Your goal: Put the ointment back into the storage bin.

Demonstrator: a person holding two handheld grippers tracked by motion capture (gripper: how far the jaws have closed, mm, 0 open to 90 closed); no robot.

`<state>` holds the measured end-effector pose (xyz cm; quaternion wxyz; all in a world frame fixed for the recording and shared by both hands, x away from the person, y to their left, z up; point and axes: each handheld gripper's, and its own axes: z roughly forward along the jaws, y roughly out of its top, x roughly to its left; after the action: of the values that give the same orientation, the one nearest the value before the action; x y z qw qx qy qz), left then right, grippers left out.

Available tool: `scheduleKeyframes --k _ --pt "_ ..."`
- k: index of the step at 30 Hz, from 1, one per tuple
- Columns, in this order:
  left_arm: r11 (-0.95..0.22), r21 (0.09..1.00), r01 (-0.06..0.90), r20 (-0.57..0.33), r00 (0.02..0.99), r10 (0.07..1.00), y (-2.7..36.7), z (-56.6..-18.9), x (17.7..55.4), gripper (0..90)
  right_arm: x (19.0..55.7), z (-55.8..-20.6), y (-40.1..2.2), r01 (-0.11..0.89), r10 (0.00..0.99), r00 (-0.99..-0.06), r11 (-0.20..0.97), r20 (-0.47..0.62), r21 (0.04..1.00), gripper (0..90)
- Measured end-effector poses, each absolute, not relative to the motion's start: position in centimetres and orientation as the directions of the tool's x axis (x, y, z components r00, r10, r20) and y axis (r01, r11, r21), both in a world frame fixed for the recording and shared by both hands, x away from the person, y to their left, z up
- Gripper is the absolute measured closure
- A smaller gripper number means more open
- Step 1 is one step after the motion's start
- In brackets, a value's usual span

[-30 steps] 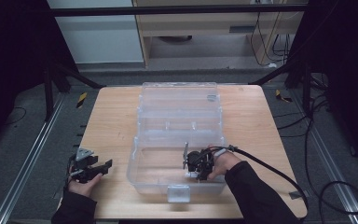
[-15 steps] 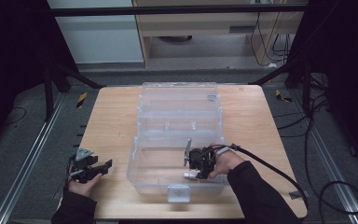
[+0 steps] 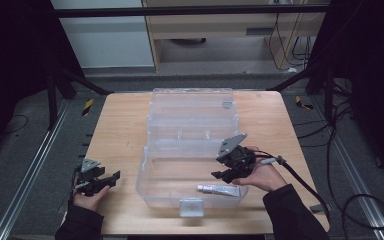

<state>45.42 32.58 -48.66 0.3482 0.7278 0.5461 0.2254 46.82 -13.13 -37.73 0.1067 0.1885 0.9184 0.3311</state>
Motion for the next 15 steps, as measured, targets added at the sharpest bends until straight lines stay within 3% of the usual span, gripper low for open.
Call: scheduleKeyframes --k 8,15 --pt "-0.161 0.754 0.637 -0.051 0.301 0.952 32.6 -48.7 45.4 33.1 45.6 -37.2 -16.7 0.298 0.584 -0.808 0.525 -0.082 0.797 29.3" --pt "-0.162 0.754 0.637 -0.047 0.298 0.953 32.6 -48.6 45.4 32.8 44.9 -38.2 -20.1 0.362 0.719 -0.695 0.368 -0.015 0.856 24.4"
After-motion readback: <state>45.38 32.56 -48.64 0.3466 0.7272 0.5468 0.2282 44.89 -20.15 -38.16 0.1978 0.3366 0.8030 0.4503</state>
